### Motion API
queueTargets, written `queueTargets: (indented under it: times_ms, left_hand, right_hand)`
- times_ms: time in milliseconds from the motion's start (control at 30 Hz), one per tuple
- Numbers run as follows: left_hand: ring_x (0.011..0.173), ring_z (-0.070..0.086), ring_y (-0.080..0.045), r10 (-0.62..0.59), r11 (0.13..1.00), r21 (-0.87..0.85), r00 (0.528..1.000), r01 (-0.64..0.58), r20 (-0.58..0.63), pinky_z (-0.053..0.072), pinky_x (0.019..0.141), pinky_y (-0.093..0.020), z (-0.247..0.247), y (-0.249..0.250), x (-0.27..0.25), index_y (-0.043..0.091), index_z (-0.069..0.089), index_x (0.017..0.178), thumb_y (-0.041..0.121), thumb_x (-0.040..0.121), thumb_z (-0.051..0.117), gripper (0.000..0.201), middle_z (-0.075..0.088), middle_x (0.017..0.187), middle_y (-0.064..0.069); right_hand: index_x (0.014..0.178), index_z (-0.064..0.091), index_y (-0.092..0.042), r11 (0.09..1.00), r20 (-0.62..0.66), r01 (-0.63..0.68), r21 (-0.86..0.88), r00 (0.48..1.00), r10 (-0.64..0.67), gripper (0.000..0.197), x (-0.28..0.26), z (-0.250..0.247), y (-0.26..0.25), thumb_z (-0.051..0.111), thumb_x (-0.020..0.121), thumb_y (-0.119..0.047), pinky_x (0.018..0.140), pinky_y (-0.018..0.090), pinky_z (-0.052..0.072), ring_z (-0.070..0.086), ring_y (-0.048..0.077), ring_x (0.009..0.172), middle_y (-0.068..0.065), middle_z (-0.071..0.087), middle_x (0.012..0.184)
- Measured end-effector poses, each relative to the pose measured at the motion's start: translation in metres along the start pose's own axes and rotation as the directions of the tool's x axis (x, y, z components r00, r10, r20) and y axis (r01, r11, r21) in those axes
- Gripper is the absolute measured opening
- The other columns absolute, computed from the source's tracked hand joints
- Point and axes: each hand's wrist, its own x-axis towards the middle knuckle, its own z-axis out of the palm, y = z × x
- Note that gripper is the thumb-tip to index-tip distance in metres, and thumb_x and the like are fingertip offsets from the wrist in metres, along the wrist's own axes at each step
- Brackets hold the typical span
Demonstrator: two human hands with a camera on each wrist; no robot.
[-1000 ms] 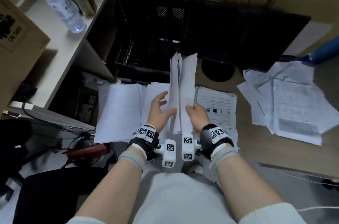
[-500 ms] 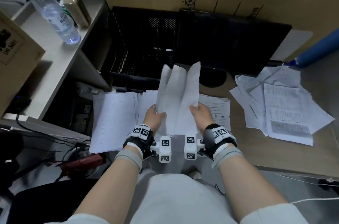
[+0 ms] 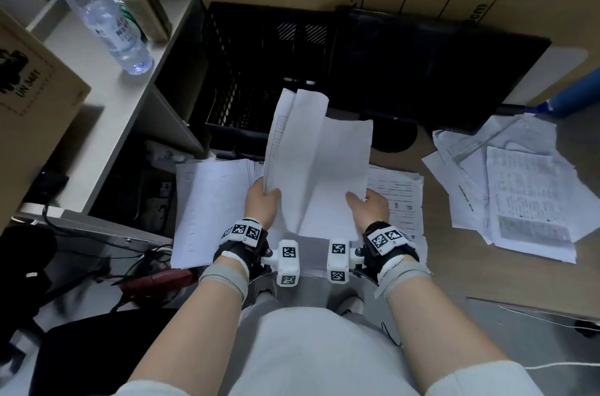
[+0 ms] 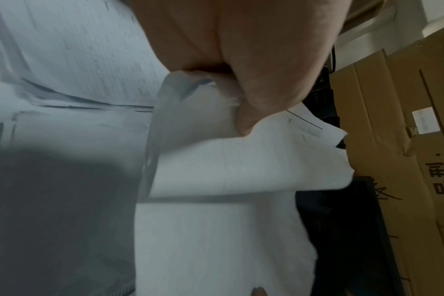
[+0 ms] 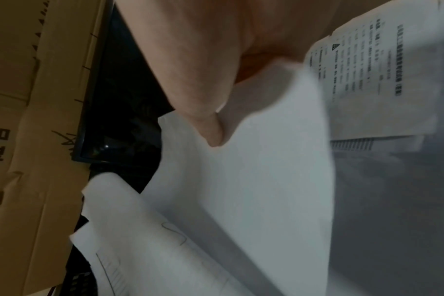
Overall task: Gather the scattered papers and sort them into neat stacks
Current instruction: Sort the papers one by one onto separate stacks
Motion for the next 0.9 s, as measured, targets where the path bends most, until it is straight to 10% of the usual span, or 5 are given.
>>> queueTargets:
  times_ms: [400, 900]
  left_hand:
    - [0.105, 0.063, -0.037, -0.107, 0.990, 0.053, 0.945, 0.129, -0.308, 0.052, 0.094, -0.041, -0.040, -0.036, 0.019, 0.004, 0.063, 0.117, 0.006, 0.090, 0.048, 0.031, 0.068, 0.116, -0.017]
    - [0.087, 0.061, -0.026, -0.128, 0.978, 0.135, 0.972, 0.156, -0.197, 0.048, 0.081, -0.030, -0.056, -0.068, 0.016, 0.009, 0.061, 0.098, 0.002, 0.092, 0.047, 0.018, 0.066, 0.091, -0.003]
  right_hand:
    - [0.143, 0.044, 0.000, 0.932, -0.069, -0.227, -0.281, 0.974, 0.216, 0.047, 0.003, 0.021, 0.022, 0.049, 0.100, -0.018, 0.106, 0.036, 0.037, 0.047, 0.035, 0.133, 0.015, 0.046, 0.148]
    - [0.150, 0.033, -0.012, 0.894, 0.080, -0.307, -0.325, 0.933, 0.350, 0.055, 0.000, 0.078, 0.062, 0.044, 0.097, -0.011, 0.104, 0.043, 0.046, 0.054, 0.036, 0.125, 0.015, 0.047, 0.148]
